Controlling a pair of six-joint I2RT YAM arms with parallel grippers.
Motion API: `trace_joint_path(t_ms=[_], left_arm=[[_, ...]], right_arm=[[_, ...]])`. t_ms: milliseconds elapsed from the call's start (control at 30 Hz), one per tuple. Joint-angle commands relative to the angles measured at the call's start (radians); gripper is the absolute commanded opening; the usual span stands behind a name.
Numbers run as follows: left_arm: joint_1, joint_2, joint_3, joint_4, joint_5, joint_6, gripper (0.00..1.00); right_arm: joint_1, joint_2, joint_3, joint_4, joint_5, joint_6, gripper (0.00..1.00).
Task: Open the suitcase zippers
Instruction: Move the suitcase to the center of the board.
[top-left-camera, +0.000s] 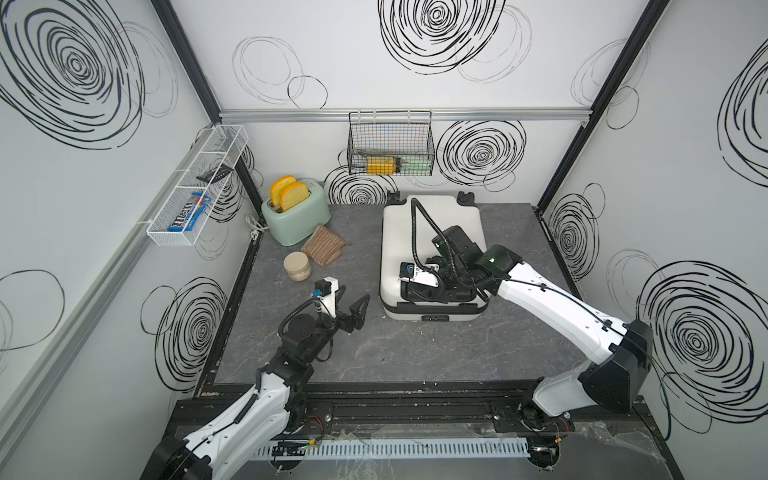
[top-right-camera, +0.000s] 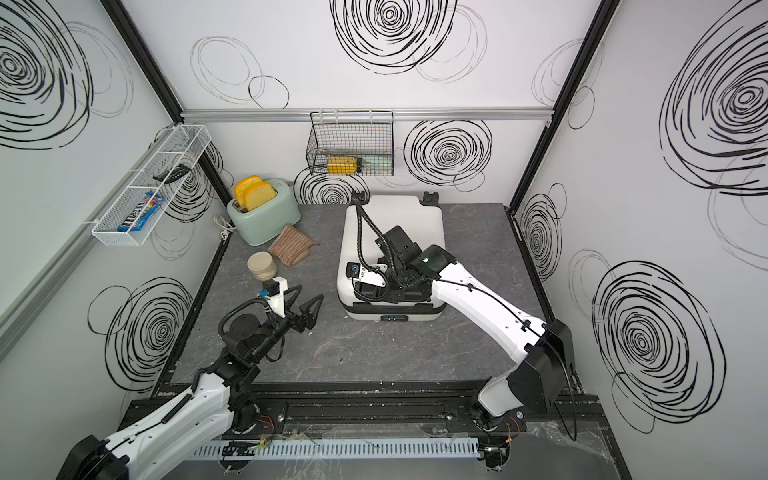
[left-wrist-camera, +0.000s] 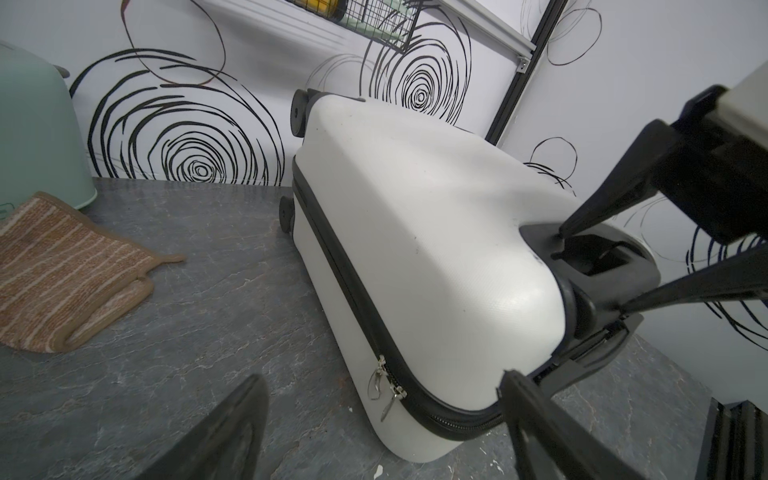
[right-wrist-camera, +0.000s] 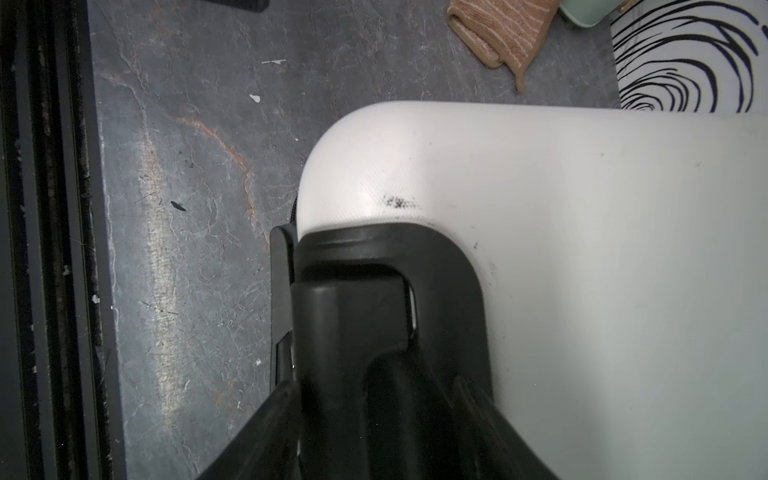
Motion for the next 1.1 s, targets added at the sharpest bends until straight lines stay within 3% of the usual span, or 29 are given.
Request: trace_joint_path(t_ms=[0,300,633,1067], left_arm=[[-0.011,0.009,-0.014,0.093,-0.019,0.030,0.90],[-0.020,0.013,-0.021,0.107,-0.015,0.038,0.90],[-0.043,0.013,0.004,0.083,-0.008,0.055,0.90],[-0.057,0.039,0.004,0.087,-0.027,0.060,0.90]], right_arm=[[0.019,0.030,0.040,-0.123,0.050,-0.025,0.59],[0.035,-0.048,0.079,-0.143,0.150,-0.014,0.60],[0.037,0.004,0.091,-0.201,0.100,-0.020,0.53],[0.054,0.063,0.067,-0.144,0.059,-0.042,0.47]])
